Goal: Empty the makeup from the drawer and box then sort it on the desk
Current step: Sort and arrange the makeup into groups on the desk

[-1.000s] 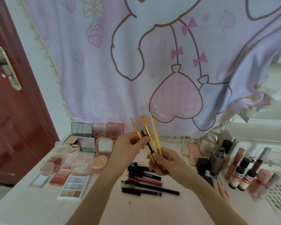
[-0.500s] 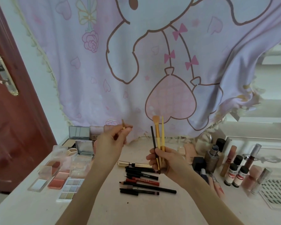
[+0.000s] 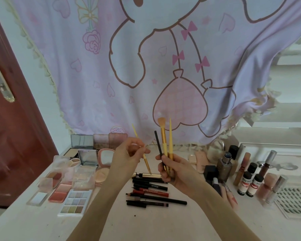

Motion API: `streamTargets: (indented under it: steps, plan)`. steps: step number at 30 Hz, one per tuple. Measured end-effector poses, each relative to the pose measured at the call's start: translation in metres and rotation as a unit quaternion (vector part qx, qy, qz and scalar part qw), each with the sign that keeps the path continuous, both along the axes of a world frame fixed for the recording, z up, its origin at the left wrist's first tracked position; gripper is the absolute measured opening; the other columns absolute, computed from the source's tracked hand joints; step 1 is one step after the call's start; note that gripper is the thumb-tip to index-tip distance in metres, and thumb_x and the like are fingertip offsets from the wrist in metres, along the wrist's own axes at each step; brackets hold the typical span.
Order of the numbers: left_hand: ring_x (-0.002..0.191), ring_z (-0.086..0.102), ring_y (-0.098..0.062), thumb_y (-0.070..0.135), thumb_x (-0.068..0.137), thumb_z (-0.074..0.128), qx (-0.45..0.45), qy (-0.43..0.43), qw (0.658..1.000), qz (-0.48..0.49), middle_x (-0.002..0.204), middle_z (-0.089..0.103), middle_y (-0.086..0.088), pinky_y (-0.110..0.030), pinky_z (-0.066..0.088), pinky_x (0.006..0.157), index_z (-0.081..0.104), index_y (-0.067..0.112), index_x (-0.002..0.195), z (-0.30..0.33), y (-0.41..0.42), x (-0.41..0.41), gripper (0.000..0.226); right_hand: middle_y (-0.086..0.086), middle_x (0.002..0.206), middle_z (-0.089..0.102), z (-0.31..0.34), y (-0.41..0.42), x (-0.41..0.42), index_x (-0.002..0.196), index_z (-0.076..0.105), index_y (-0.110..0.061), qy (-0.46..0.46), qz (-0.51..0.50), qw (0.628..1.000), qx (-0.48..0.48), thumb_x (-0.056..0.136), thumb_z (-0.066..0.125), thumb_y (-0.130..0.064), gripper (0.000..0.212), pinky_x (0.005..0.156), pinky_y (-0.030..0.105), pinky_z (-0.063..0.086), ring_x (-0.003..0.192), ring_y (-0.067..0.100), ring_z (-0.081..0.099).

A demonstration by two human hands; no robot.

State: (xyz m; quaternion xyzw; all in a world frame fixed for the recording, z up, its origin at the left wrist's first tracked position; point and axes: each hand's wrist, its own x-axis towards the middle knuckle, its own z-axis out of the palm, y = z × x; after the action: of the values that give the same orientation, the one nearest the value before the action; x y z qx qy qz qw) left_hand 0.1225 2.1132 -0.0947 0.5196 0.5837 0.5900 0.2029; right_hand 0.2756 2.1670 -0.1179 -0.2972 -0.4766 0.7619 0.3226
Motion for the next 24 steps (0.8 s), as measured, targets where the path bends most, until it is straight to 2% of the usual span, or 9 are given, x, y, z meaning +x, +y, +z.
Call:
streamTargets:
  steps: [3,7,11,13,15,17,20,22,24]
  plan:
    - [0.063,0.061,-0.006,0.008,0.085,0.063,-0.031,-0.054,0.998,0.004,0.073,0.073,0.004,-0.016,0.047,0.056,0.043,0.017,0.091,0.000,0.002,0.004,0.023,0.005,0.066,0.058,-0.001,-0.001,-0.001,0.091,0.064,-0.001,-0.028,-0.017,0.999,0.030,0.095,0.049,-0.013,0.019,0.047,0.019,0.039,0.056,0.012,0.048]
    - [0.063,0.063,-0.006,0.008,0.082,0.066,-0.064,-0.128,0.989,-0.036,0.073,0.073,-0.003,-0.015,0.050,0.059,0.063,0.013,0.094,0.004,0.003,0.006,0.014,0.004,0.073,0.058,-0.003,-0.003,-0.001,0.087,0.067,-0.005,-0.089,-0.031,0.993,0.068,0.094,0.052,-0.015,0.020,0.053,0.020,0.041,0.061,0.012,0.048]
    - [0.057,0.059,-0.002,0.007,0.082,0.066,-0.076,-0.099,0.991,-0.045,0.059,0.067,0.008,-0.014,0.050,0.059,0.070,0.017,0.079,0.005,0.004,0.007,0.010,0.009,0.078,0.058,-0.004,-0.007,-0.002,0.087,0.068,-0.009,-0.104,-0.003,0.990,0.098,0.094,0.052,-0.018,0.020,0.055,0.020,0.042,0.061,0.014,0.047]
    - [0.057,0.057,-0.002,0.010,0.082,0.066,-0.084,-0.092,0.991,-0.047,0.057,0.066,0.008,-0.014,0.050,0.060,0.071,0.018,0.075,0.006,0.004,0.006,0.012,0.011,0.084,0.064,-0.005,-0.008,-0.002,0.087,0.070,-0.013,-0.133,-0.002,0.984,0.116,0.094,0.053,-0.021,0.020,0.066,0.025,0.048,0.067,0.019,0.054]
    - [0.057,0.056,-0.003,0.012,0.082,0.067,-0.064,-0.082,0.994,-0.032,0.057,0.064,0.007,-0.015,0.049,0.061,0.071,0.019,0.073,0.007,0.004,0.006,0.013,0.011,0.096,0.069,-0.008,-0.005,-0.002,0.089,0.071,-0.017,-0.158,-0.035,0.980,0.117,0.094,0.053,-0.022,0.020,0.085,0.037,0.050,0.084,0.025,0.061]
    - [0.058,0.053,-0.004,0.015,0.082,0.067,0.011,-0.013,0.999,0.037,0.059,0.062,0.003,-0.017,0.044,0.061,0.068,0.017,0.066,0.009,0.003,0.002,0.016,0.011,0.091,0.066,-0.011,0.000,-0.001,0.089,0.070,-0.013,-0.133,-0.079,0.986,0.067,0.095,0.051,-0.016,0.020,0.085,0.039,0.050,0.083,0.023,0.061]
    - [0.076,0.055,-0.006,0.027,0.084,0.060,0.158,0.220,0.957,0.100,0.081,0.061,0.003,-0.013,0.044,0.071,0.068,0.018,0.076,0.016,-0.007,-0.001,0.014,0.007,0.070,0.052,-0.007,0.004,0.003,0.091,0.061,-0.003,-0.041,-0.073,0.996,-0.034,0.097,0.039,-0.001,0.023,0.052,0.023,0.039,0.056,0.013,0.045]
    - [0.090,0.053,-0.002,0.045,0.090,0.048,0.139,0.320,0.936,0.041,0.096,0.058,0.010,-0.002,0.037,0.080,0.069,0.019,0.093,0.013,-0.015,0.000,0.034,0.003,0.059,0.044,-0.001,0.001,0.003,0.090,0.059,-0.002,0.018,-0.014,0.995,-0.098,0.097,0.038,-0.002,0.023,0.045,0.020,0.029,0.047,0.010,0.035]
    - [0.101,0.044,0.016,0.069,0.082,0.034,0.084,0.365,0.927,-0.006,0.099,0.049,0.033,0.002,0.030,0.088,0.061,0.036,0.096,0.007,-0.023,0.008,0.044,0.000,0.054,0.037,0.007,-0.002,0.002,0.078,0.065,-0.006,0.037,0.042,0.992,-0.117,0.094,0.046,-0.015,0.027,0.045,0.020,0.025,0.045,0.009,0.029]
